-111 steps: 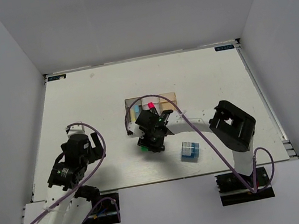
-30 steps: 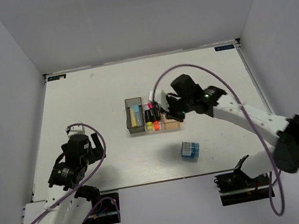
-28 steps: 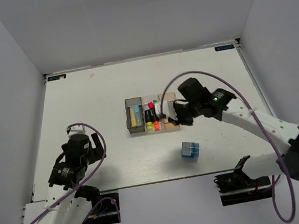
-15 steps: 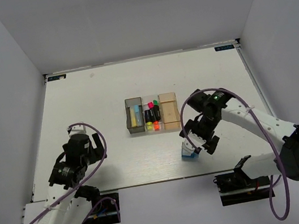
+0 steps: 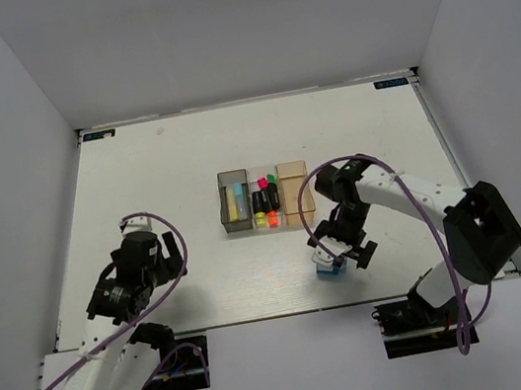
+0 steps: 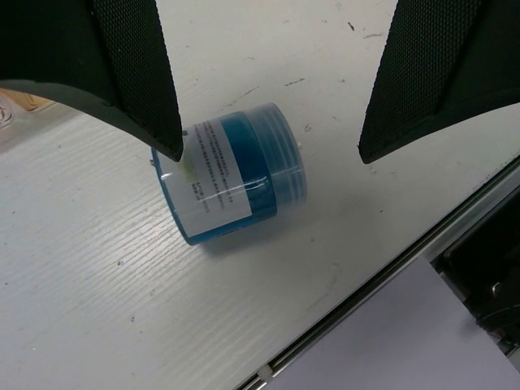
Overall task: Sort the stationery into containers
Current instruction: Pick up the stationery from the center of the board.
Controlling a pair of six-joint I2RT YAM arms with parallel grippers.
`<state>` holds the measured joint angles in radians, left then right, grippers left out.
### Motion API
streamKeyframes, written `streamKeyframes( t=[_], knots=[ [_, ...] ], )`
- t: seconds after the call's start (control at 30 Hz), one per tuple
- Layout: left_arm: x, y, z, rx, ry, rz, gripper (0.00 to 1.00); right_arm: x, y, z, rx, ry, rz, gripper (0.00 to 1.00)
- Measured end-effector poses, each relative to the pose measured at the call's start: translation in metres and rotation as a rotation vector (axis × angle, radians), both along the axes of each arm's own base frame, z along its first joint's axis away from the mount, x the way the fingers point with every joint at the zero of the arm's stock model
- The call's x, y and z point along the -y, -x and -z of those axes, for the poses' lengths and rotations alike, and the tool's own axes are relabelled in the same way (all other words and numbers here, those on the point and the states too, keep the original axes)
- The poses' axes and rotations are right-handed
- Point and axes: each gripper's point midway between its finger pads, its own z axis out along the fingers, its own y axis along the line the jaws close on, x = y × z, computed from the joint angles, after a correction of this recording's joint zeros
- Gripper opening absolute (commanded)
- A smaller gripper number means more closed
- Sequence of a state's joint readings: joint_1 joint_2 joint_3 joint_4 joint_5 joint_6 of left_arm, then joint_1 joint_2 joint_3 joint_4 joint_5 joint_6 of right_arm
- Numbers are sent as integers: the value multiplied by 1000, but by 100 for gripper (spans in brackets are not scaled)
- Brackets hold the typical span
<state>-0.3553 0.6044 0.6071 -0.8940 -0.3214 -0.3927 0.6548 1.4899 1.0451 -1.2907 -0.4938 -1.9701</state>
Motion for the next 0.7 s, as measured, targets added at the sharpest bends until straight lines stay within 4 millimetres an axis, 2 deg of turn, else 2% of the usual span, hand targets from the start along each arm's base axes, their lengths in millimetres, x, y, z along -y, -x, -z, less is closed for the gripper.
streamKeyframes(
  t=[0.37, 0.7],
  knots=[
    [0, 0, 2, -11, -4, -1, 100, -23, -15, -1, -14, -56, 9, 90],
    [-1, 1, 4, -20, -8, -2, 100, -22, -14, 14, -19, -48, 8, 90]
  ],
)
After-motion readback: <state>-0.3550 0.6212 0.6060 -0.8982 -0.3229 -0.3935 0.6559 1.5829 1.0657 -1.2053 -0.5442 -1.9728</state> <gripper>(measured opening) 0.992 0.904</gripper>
